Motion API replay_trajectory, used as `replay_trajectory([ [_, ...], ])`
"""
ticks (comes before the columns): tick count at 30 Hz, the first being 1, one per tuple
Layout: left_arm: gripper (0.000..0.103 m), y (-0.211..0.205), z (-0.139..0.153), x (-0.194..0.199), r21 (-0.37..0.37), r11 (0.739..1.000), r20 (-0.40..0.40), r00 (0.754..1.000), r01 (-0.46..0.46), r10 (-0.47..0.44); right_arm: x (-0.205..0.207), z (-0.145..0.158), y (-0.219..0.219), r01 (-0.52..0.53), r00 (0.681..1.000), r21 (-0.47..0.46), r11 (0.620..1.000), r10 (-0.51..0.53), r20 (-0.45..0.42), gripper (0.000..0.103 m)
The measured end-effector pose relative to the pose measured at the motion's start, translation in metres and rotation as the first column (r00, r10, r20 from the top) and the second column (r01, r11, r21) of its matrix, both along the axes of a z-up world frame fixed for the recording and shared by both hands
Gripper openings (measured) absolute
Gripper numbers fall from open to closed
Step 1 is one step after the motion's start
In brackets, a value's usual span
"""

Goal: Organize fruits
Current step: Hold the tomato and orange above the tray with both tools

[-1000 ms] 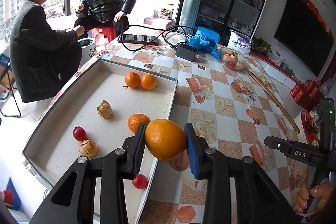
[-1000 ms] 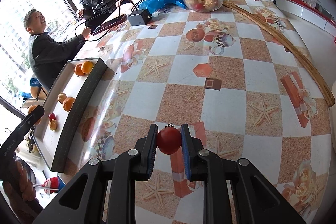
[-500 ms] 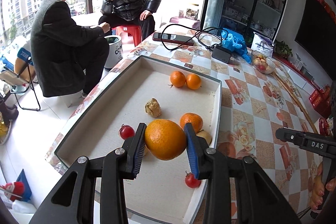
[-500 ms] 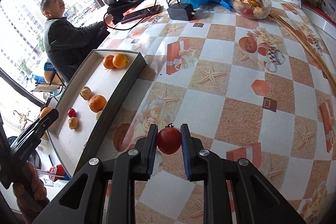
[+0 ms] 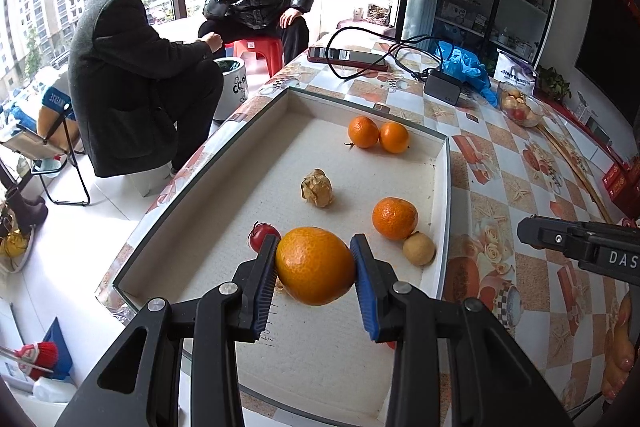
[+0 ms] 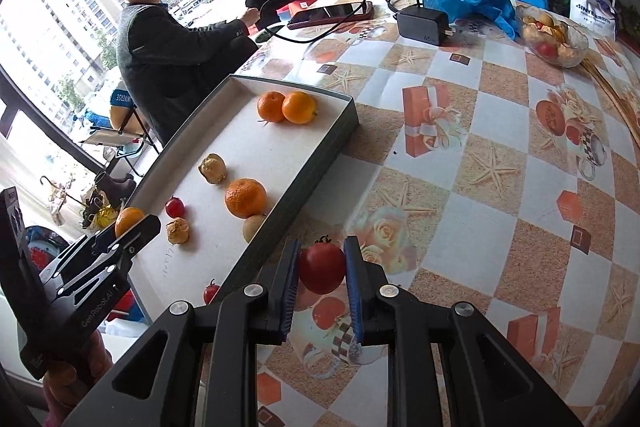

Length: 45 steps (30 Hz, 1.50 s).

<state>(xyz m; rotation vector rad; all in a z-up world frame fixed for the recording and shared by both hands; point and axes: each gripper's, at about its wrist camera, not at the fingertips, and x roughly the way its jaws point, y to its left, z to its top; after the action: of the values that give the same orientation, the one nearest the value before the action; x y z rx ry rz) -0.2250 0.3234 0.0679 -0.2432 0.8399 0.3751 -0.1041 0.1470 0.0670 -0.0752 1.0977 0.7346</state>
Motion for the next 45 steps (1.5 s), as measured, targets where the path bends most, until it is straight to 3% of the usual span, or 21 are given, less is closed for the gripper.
replay_trajectory([
  [30, 0.04, -0.006, -0.02, 0.003, -0.013, 1.0, -0.049, 0.999, 0.006, -0.007, -0.015, -0.005, 0.049, -0.115, 0.993, -0.005, 0.993, 0.115, 0.0, 0.023],
  [45, 0.04, -0.011, -0.024, 0.004, -0.013, 1.0, -0.066, 0.998, 0.021, -0.021, -0.017, -0.013, 0.046, -0.11, 0.994, -0.014, 0.994, 0.11, -0.02, 0.023],
])
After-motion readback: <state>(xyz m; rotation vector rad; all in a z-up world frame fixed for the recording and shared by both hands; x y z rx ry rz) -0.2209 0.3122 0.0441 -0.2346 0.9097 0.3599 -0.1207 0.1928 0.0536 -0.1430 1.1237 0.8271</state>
